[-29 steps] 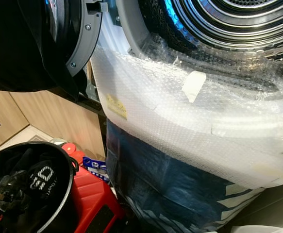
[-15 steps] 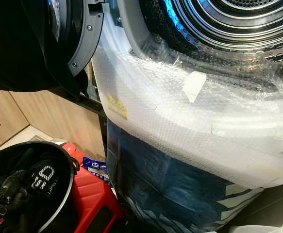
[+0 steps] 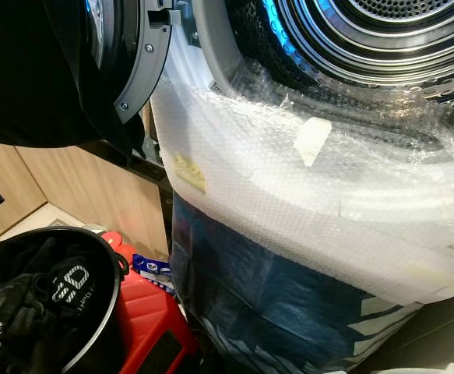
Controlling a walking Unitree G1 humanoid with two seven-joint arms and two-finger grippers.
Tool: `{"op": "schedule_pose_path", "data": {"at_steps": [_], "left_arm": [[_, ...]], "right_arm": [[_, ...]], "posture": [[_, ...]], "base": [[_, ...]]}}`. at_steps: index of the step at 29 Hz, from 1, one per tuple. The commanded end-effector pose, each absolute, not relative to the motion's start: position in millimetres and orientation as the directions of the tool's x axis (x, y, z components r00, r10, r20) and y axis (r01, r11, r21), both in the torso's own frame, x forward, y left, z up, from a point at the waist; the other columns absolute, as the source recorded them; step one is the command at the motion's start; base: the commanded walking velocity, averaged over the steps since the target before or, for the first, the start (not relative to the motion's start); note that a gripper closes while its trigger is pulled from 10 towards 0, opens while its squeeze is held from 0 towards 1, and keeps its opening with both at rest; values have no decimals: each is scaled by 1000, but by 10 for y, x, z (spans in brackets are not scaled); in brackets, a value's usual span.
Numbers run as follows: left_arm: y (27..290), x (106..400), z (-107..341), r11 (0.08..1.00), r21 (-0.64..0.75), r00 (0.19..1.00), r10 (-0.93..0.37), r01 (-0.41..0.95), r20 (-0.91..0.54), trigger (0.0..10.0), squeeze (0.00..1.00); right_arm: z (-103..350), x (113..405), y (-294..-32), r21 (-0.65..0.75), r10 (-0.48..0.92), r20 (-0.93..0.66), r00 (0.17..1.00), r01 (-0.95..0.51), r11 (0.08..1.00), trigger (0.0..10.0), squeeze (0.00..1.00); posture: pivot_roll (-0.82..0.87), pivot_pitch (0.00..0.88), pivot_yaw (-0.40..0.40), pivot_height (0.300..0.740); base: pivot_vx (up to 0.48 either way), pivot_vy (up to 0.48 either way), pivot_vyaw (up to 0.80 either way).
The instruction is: Clothes washing
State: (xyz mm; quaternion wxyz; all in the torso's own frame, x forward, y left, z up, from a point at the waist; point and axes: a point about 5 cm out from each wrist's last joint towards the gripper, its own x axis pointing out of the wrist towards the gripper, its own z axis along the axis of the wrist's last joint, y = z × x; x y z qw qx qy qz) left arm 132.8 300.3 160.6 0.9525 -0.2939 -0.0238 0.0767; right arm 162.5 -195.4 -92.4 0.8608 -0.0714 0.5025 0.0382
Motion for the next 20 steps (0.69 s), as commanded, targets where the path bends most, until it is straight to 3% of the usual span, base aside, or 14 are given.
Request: {"op": "schedule_pose_path", "data": {"at_steps": [1,7,17,20], "left_arm": [[3022,1287,1671,827,-549,988,154,-120,16,10000,0],[2829,1277,1736,865,-501,1000,4,-1,5,10000,0],[2934,1302,1554,870,-478,993,92,-119,-79,10000,0],[3037,1280,1552,868,-460,982,172,-188,-78,10000,0]], "right_arm": [[-947,1572,-1960,-82,-6,-882,472,-140,987,10000,0],[-944,1582,-1949,-78,-3,-881,473,-141,987,10000,0],[-945,1592,-1919,-67,4,-880,474,-133,989,10000,0],[-948,1579,-1928,-67,3,-881,473,-131,989,10000,0]], "posture": [[271,120,-58,740],[280,127,-59,740],[263,129,-50,740],[265,134,-52,740]], "base": [[0,0,0],[0,0,0],[0,0,0],[0,0,0]]}}
